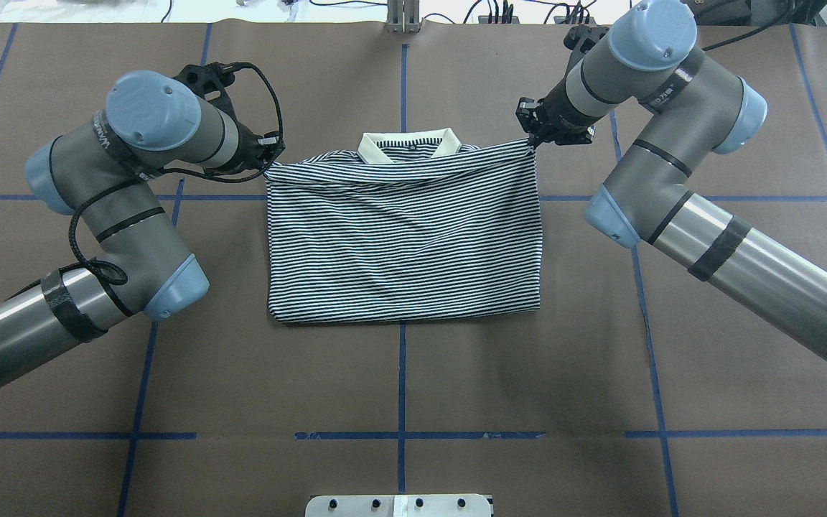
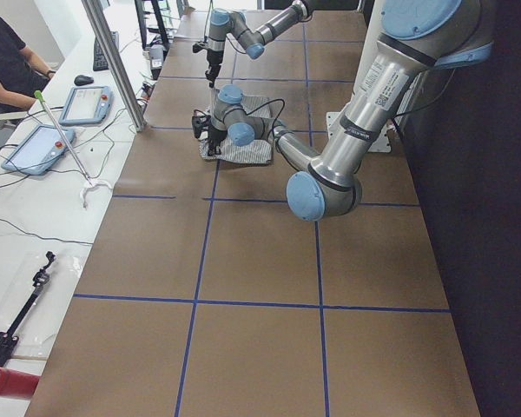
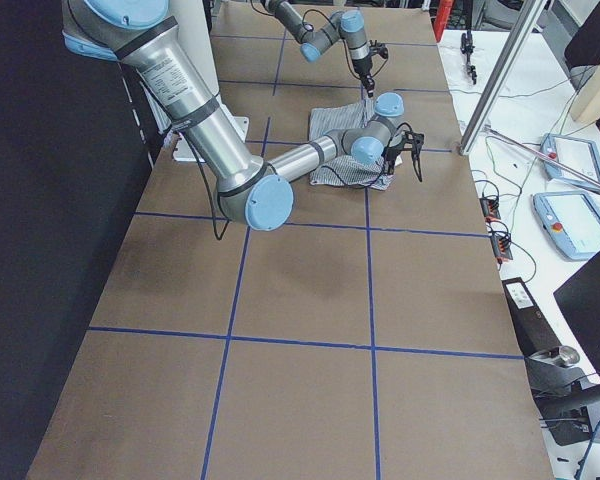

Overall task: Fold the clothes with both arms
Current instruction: 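Lay the hem down near the collar and open both grippers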

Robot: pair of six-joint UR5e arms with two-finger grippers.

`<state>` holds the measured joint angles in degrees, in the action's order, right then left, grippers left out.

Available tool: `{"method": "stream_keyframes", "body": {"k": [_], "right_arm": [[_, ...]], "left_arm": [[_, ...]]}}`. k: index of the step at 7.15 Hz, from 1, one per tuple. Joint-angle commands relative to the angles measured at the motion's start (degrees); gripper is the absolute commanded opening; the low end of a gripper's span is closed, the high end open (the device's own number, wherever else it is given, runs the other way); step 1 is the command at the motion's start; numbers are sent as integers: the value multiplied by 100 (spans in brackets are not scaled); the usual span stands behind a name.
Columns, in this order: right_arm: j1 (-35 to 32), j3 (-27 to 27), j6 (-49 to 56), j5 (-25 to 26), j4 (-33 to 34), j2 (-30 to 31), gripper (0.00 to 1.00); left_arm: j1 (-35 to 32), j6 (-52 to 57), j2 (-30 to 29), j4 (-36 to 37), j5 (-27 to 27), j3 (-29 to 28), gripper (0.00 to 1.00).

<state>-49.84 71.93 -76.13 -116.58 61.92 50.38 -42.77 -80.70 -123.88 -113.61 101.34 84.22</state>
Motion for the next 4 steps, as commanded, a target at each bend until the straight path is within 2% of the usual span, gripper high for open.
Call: {"method": "stream_keyframes", "body": {"k": [1,4], "right_arm": [[-17,-161,1,21,-154,-37,0],[-17,-135,124,3,-250,-11,0]], "left_arm": [[-3,-7,-13,-3,0,-20,0],[14,-8,-39,-232,-17,-20,0]]}}
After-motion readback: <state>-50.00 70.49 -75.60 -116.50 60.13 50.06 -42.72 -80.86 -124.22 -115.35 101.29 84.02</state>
